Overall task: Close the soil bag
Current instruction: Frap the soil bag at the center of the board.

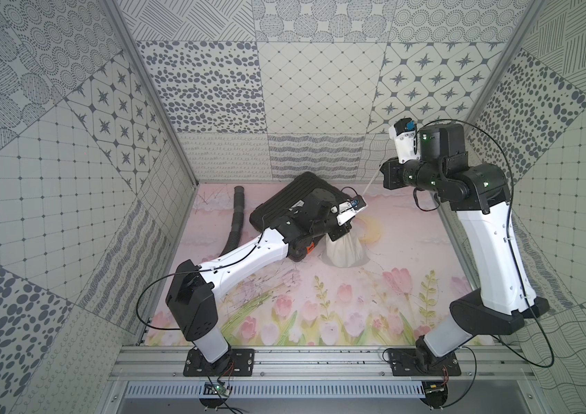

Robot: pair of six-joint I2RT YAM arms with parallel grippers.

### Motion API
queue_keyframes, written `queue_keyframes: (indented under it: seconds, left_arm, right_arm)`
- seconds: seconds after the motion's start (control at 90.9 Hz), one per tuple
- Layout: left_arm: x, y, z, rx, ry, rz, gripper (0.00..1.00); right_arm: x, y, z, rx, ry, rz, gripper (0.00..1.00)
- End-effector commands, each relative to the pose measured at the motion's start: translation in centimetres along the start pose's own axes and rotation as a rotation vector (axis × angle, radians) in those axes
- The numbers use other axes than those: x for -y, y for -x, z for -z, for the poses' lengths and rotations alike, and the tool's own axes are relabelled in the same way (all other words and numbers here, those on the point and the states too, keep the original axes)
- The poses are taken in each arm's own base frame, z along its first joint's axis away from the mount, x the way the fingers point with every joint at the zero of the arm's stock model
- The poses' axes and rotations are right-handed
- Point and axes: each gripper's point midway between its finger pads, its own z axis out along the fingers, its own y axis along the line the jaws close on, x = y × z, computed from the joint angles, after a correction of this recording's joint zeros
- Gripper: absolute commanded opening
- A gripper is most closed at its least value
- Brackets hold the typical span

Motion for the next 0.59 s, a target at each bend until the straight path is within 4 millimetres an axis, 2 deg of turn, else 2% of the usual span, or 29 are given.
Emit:
queue_keyframes:
  seconds: [0.0,0.143,0.275,0.429,0.583]
  left_arm:
    - [5.5,-15.2,3.6,-0.627,-0.2,-0.01,0.0]
    - [5.2,-16.8,3.9,-0.684,-0.174,-0.049,0.0]
    - [4.7,-16.7,4.0,-0.687,-0.151,-0.056,0.0]
    - [4.5,-15.8,4.0,-0.657,-0.148,-0.021,0.0]
    - [4.2,-13.1,4.2,-0.566,-0.153,0.023,0.0]
  right_arm:
    - [2.2,12.3,9.5,0.577,-0.062,-0.081,0.0]
    - [2.2,12.3,9.4,0.574,-0.058,-0.085,0.0]
    - [2.2,12.7,9.7,0.588,-0.056,-0.085,0.0]
    - [2.0,11.8,8.6,0.551,-0.042,-0.101,0.0]
    - [1.8,11.8,8.9,0.556,-0.023,-0.11,0.0]
